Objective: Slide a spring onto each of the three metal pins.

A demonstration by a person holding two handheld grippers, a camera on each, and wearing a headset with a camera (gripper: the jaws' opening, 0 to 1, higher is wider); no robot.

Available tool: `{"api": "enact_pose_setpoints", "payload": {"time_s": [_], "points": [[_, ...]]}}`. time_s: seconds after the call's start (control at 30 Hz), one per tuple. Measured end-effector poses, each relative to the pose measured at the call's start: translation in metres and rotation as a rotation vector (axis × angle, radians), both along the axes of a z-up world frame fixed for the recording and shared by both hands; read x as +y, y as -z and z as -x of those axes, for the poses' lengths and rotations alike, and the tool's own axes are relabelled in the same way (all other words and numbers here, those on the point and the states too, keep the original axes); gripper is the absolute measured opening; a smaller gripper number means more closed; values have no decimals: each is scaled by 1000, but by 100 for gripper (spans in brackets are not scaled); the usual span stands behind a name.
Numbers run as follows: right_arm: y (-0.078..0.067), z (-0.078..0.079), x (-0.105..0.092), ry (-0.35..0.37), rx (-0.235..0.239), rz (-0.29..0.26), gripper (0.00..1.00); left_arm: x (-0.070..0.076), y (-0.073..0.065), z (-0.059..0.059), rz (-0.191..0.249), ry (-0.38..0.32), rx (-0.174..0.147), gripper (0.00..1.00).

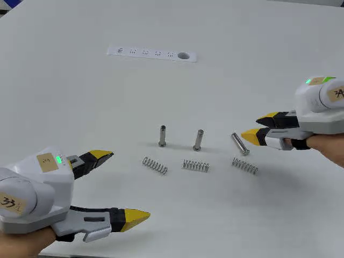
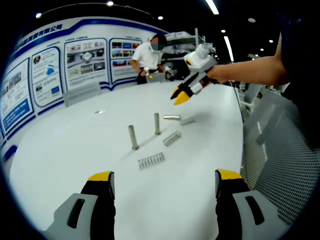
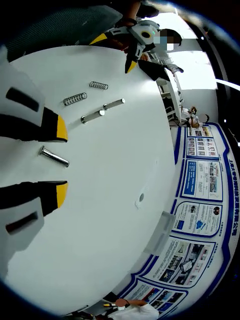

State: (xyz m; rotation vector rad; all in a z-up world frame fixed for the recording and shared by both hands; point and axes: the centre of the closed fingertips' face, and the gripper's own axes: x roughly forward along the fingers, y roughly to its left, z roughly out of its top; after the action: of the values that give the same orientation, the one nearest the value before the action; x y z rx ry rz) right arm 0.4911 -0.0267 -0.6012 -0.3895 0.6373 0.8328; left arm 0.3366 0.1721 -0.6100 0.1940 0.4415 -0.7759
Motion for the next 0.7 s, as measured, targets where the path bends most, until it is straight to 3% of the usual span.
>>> {"api": "enact_pose_setpoints", "payload": {"time_s": [0.7], "points": [[38, -20, 8, 120, 119, 128, 21, 1, 3, 1, 1, 2, 9, 83]]}}
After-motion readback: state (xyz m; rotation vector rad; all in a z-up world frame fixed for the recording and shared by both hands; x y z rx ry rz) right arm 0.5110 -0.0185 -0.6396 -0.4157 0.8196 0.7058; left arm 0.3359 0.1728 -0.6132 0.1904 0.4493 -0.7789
